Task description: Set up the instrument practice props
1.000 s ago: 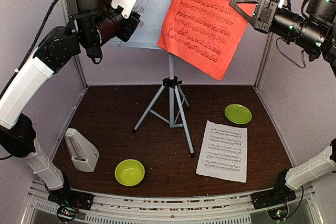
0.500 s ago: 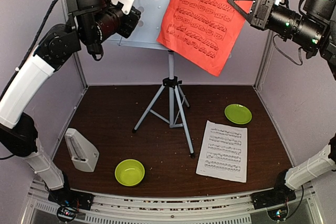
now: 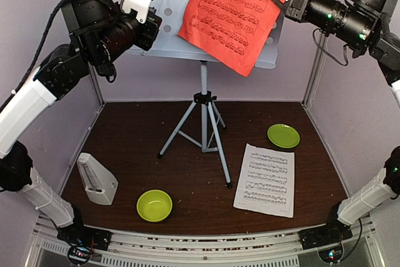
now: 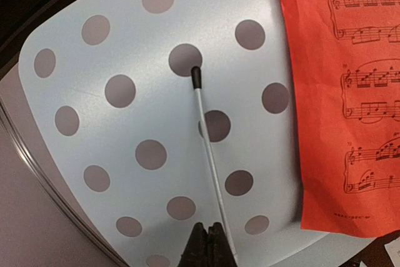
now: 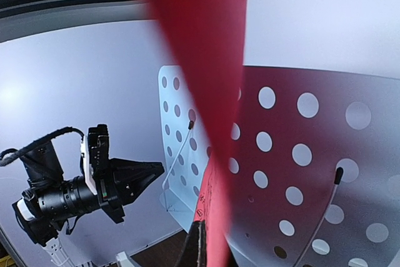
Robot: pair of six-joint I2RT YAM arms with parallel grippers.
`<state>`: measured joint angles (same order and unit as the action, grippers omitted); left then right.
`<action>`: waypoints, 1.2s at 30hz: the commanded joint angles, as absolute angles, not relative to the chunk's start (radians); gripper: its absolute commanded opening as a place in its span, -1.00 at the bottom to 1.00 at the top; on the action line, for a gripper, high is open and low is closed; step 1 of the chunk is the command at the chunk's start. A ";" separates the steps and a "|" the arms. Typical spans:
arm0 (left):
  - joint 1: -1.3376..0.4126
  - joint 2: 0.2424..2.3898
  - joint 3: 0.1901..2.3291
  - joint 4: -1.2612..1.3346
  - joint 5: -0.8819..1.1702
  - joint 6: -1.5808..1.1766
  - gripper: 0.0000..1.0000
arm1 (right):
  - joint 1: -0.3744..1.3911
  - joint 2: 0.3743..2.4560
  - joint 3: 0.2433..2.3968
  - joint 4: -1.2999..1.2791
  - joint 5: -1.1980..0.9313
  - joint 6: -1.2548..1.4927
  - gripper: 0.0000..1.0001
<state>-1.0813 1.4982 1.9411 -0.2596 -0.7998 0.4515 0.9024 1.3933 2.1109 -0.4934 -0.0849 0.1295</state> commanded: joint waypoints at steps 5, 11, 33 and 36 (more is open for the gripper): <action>-1.069 1.475 1.928 -0.140 -0.801 0.477 -0.90 | 0.899 1.460 2.216 -0.473 -0.080 0.098 -1.00; -1.069 1.532 2.014 -0.222 -0.842 0.441 -0.09 | 0.897 1.465 2.214 -0.469 -0.078 0.088 -1.00; -1.048 1.674 2.180 -0.336 -0.962 0.402 -0.41 | 0.897 1.450 2.181 -0.456 -0.057 0.062 -1.00; -1.048 1.677 2.186 -0.322 -0.973 0.411 -0.57 | 0.898 1.453 2.182 -0.456 -0.055 0.059 -1.00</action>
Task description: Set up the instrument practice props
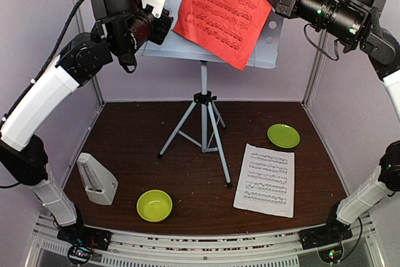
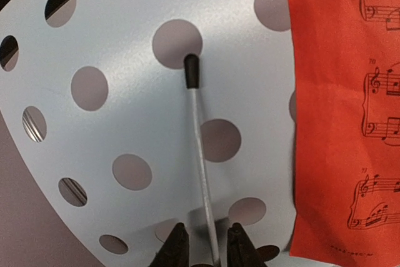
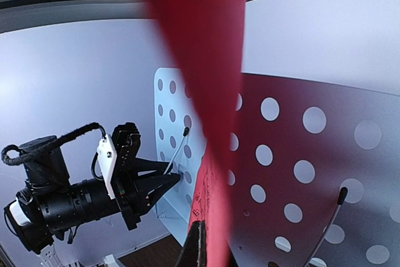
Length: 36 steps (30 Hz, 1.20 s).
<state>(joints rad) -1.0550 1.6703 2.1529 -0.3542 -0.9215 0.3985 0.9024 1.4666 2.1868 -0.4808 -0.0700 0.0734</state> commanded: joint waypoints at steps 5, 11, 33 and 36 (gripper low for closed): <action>-1.048 1.610 2.095 -0.214 -0.881 0.395 -1.00 | 0.897 1.452 2.177 -0.460 -0.054 0.044 -1.00; -1.048 1.519 1.934 -0.055 -0.732 0.439 -1.00 | 0.897 1.461 2.176 -0.448 -0.039 0.026 -1.00; -1.026 1.423 1.733 0.049 -0.474 0.485 -1.00 | 0.902 1.664 2.355 -0.346 -0.107 -0.121 -1.00; -1.023 1.410 1.710 0.057 -0.454 0.484 -1.00 | 0.906 1.683 2.353 -0.311 -0.157 -0.139 -1.00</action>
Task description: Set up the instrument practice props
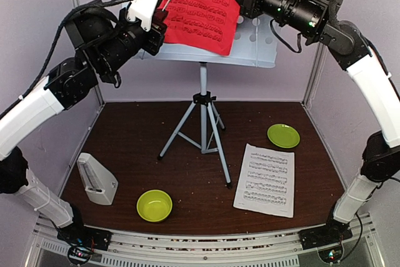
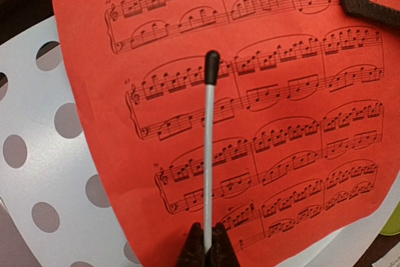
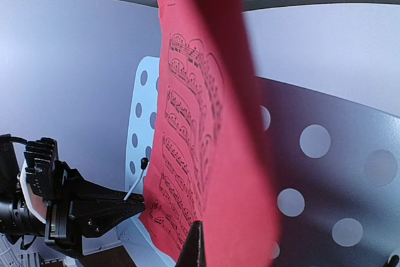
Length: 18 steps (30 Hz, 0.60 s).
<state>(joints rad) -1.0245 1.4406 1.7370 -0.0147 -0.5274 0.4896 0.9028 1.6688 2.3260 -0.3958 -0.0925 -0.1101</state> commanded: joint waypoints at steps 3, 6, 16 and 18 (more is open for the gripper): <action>-1.020 1.403 1.697 0.055 -0.434 0.484 -1.00 | 0.915 1.701 2.355 -0.295 -0.194 -0.195 -1.00; -1.016 1.399 1.685 0.054 -0.414 0.482 -1.00 | 0.916 1.718 2.361 -0.277 -0.203 -0.216 -1.00; -1.006 1.405 1.689 0.044 -0.371 0.475 -1.00 | 0.925 1.776 2.385 -0.240 -0.263 -0.265 -1.00; -1.005 1.405 1.687 0.043 -0.363 0.472 -1.00 | 0.926 1.785 2.385 -0.229 -0.269 -0.261 -1.00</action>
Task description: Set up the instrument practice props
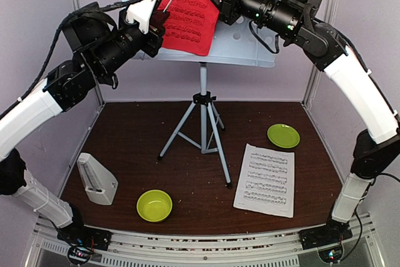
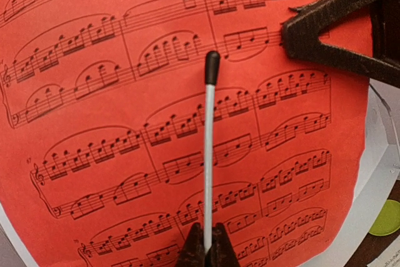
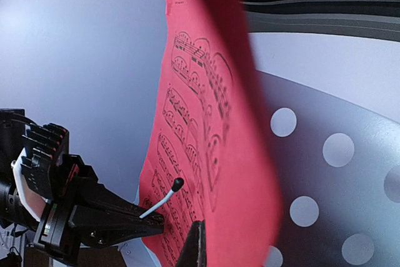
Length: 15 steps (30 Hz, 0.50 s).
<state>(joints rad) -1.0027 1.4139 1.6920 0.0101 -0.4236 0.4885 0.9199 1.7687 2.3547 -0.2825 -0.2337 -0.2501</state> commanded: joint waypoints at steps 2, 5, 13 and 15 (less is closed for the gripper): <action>-1.002 1.407 1.687 0.042 -0.360 0.469 -1.00 | 0.926 1.793 2.387 -0.225 -0.270 -0.259 -1.00; -0.996 1.410 1.687 0.043 -0.354 0.465 -1.00 | 0.925 1.804 2.383 -0.222 -0.261 -0.266 -0.73; -0.991 1.410 1.684 0.043 -0.348 0.462 -1.00 | 0.927 1.819 2.388 -0.182 -0.266 -0.230 -0.45; -0.991 1.408 1.683 0.041 -0.349 0.462 -1.00 | 0.928 1.818 2.384 -0.188 -0.263 -0.230 -0.42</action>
